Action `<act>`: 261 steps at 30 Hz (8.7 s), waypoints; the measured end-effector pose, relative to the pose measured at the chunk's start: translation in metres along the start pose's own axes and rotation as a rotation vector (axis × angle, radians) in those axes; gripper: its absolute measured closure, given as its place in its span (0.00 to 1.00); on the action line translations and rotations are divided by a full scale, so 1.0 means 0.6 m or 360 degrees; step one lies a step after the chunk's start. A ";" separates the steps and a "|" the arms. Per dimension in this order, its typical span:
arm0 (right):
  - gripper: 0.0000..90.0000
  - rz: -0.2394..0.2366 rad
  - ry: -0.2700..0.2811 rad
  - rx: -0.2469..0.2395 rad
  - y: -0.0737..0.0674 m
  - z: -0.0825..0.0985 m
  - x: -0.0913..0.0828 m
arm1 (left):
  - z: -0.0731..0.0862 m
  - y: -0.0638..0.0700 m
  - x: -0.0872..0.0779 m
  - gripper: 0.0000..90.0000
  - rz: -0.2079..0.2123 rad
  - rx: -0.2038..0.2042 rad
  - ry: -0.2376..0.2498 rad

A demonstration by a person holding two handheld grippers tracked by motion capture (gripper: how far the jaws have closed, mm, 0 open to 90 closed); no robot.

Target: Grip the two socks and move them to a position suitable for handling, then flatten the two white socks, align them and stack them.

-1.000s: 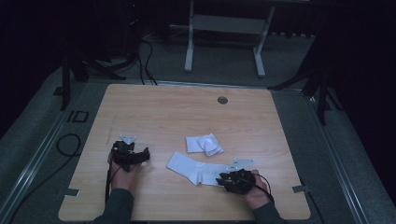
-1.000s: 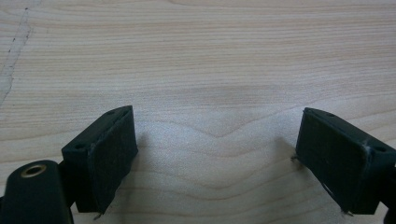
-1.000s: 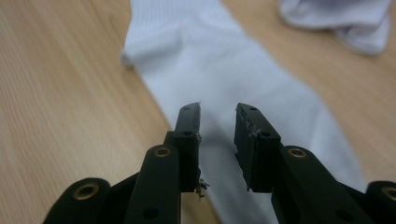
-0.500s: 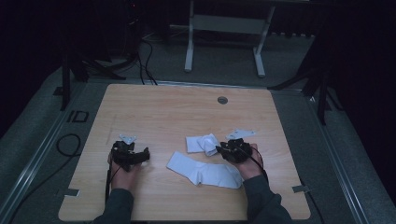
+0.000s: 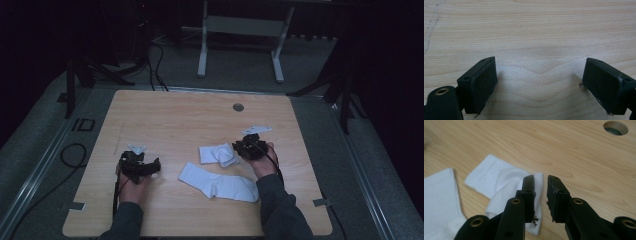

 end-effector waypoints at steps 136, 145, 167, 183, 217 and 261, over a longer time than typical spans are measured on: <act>0.61 -0.0213 -0.0292 -0.0396 -0.058 0.058 0.044 | 0.000 0.001 0.000 0.14 -0.0001 0.0004 -0.0004; 0.60 -0.0283 -0.0365 -0.0338 -0.052 0.068 0.065 | 0.000 0.001 0.000 0.14 -0.0001 0.0003 -0.0004; 0.93 -0.0203 -0.0296 -0.0258 -0.027 0.058 0.048 | 0.000 0.002 0.000 0.14 0.0003 0.0007 -0.0003; 0.93 -0.0236 -0.0157 -0.0308 -0.060 0.037 -0.050 | -0.001 0.003 0.000 0.14 0.0003 0.0005 -0.0001; 0.92 -0.0281 0.0254 -0.0470 -0.139 -0.039 -0.233 | -0.001 0.004 0.000 0.14 0.0006 0.0005 -0.0001; 0.92 -0.0339 -0.0112 -0.0230 -0.237 0.041 0.069 | 0.000 0.004 0.000 0.14 0.0004 0.0012 -0.0005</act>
Point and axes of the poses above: each handheld gripper's, and its own axes: x roughly forward along the jaws, z roughly out of its underside, y roughly to its right, the point moved 9 cm from there along x, roughly forward along the jaws, and after that the axes turned 11 degrees about -z, right-handed, at the moved point
